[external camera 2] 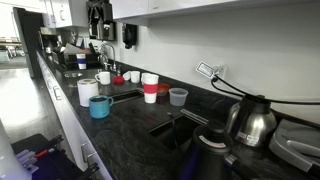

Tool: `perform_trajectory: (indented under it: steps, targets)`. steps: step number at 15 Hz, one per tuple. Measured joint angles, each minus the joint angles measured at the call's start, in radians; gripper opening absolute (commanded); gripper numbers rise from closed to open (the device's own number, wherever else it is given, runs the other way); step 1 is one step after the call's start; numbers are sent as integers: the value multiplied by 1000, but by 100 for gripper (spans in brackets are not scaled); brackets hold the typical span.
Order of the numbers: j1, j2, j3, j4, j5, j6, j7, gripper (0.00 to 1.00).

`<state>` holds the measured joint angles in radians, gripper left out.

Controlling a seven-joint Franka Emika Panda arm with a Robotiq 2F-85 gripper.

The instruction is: Place the white and pink cup beside the edge of the counter

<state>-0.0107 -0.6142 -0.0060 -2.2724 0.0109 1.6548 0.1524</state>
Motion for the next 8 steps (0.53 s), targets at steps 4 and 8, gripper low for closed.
perform_trajectory:
  steps: [4,8]
  targets:
    - [-21,22,4,-94,0,178,172,100]
    - [-45,49,13,-141,1,247,271,100]
